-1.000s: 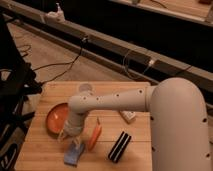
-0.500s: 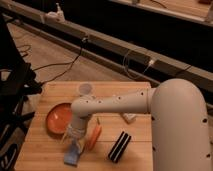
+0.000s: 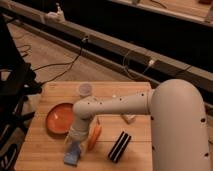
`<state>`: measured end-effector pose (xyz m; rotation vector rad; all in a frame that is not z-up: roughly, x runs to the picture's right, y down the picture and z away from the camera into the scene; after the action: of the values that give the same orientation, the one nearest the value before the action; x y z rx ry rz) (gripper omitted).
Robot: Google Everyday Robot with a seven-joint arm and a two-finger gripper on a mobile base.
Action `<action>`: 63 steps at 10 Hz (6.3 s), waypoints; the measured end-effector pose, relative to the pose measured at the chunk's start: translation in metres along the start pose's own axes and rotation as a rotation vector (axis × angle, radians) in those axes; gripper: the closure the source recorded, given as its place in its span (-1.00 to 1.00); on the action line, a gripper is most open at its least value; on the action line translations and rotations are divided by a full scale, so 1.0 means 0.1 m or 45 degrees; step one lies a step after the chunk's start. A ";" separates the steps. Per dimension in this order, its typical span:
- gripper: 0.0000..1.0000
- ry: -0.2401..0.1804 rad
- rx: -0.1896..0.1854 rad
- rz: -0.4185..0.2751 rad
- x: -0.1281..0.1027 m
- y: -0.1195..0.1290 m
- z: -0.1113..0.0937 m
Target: Wipe the white sponge on the table
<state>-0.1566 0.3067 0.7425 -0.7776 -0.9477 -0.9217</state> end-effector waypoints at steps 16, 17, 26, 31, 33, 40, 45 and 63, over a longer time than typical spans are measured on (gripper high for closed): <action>1.00 -0.058 0.091 0.131 -0.03 0.27 0.17; 1.00 -0.057 0.107 0.173 0.03 0.37 0.13; 1.00 0.055 0.095 0.040 0.44 -0.10 -0.38; 1.00 -0.045 0.104 -0.072 -0.10 -0.42 0.05; 1.00 -0.083 0.117 0.000 -0.23 -0.22 0.17; 1.00 -0.048 0.117 0.262 0.07 0.56 0.07; 1.00 0.067 0.066 0.191 0.54 0.27 -0.35; 1.00 0.004 0.039 0.234 0.49 0.39 -0.14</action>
<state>-0.1032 0.2953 0.7759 -0.8225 -0.8701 -0.7465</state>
